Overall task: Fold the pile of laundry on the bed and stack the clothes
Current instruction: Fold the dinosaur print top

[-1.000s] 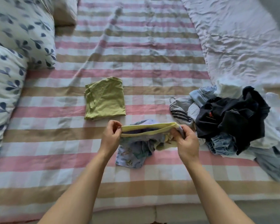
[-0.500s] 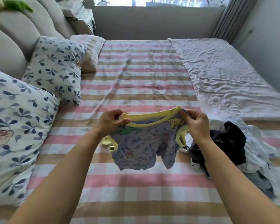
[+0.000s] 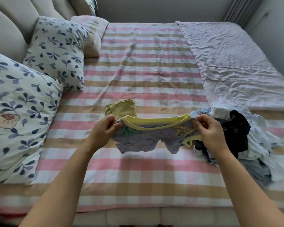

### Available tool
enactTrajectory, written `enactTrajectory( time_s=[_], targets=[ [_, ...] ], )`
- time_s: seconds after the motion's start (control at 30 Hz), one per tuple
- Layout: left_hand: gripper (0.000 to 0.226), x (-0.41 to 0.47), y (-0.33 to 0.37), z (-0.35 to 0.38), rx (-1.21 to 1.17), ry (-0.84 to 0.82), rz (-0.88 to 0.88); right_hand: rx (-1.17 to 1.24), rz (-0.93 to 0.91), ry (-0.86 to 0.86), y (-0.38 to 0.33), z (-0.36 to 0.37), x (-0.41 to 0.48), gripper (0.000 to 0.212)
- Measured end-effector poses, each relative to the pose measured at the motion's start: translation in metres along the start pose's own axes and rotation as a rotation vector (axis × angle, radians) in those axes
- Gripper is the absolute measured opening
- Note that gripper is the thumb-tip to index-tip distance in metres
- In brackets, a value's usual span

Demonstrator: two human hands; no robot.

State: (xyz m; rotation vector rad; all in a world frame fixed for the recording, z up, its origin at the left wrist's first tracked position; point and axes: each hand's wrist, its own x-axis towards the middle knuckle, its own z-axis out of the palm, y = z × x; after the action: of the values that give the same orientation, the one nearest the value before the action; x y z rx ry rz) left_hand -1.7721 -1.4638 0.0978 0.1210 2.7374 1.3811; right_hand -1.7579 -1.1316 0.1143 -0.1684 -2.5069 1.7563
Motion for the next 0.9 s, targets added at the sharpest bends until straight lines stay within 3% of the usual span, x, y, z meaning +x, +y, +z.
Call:
enactTrajectory(
  time_s=[0.1, 0.23, 0.4, 0.5, 0.73, 0.9],
  targets=[
    [0.028, -0.027, 0.022, -0.011, -0.142, 0.067, -0.002, 0.056, -0.016, -0.049, -0.024, -0.014, -0.023, 0.007],
    [0.02, -0.059, 0.053, -0.027, -0.368, 0.096, -0.001, 0.104, -0.02, -0.092, -0.057, -0.03, -0.048, 0.014],
    [0.013, -0.079, 0.054, -0.025, -0.435, 0.088, -0.03, 0.1, 0.069, -0.161, -0.049, -0.036, -0.057, 0.019],
    [0.016, -0.076, 0.024, 0.004, -0.394, 0.061, -0.105, 0.009, 0.131, -0.188, -0.009, -0.018, -0.05, 0.009],
    [0.028, -0.053, -0.094, 0.1, -0.254, -0.047, -0.336, -0.24, 0.231, -0.196, 0.128, 0.044, -0.03, 0.009],
    [0.075, -0.025, -0.162, 0.15, -0.262, -0.054, -0.377, -0.28, 0.219, -0.053, 0.214, 0.078, -0.01, 0.012]
  ],
)
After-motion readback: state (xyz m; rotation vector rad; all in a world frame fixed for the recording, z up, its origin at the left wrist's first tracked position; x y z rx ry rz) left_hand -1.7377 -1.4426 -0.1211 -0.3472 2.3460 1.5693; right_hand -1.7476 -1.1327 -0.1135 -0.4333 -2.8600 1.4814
